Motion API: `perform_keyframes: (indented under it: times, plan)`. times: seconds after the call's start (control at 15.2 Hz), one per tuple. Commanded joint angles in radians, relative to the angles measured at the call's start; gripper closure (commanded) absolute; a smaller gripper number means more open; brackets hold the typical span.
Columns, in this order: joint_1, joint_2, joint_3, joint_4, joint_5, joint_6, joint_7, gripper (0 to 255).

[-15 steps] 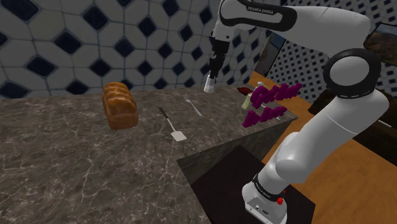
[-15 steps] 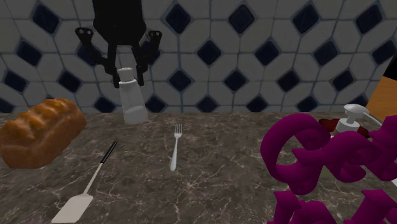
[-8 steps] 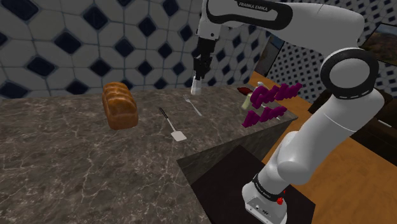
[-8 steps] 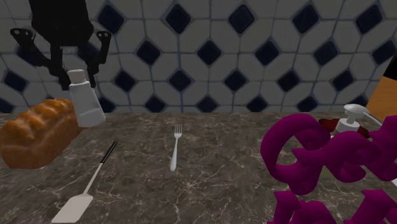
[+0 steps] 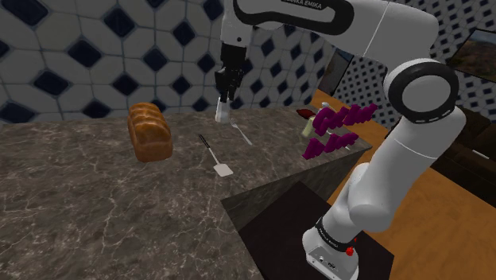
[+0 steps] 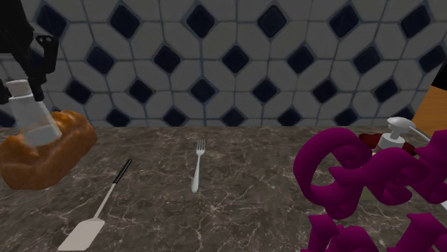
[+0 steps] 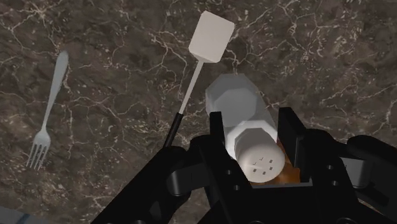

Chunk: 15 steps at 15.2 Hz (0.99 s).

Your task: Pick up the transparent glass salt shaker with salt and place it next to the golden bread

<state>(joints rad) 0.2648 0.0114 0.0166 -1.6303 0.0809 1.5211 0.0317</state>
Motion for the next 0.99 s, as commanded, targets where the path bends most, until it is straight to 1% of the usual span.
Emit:
perform_keyframes:
  times: [0.0,0.26,0.46,0.66,0.86,0.92]
  plan:
    - [0.022,0.043,0.021,0.05,0.004,-0.003,0.045,255]
    - [0.068,0.129,0.06,0.16,0.005,-0.019,0.131,255]
    - [0.105,0.207,0.085,0.264,0.0,-0.039,0.194,255]
    - [0.147,0.3,0.106,0.393,-0.009,-0.07,0.256,255]
    - [0.191,0.408,0.122,0.552,-0.023,-0.117,0.314,255]
    - [0.191,0.4,0.122,0.526,-0.022,-0.099,0.312,255]
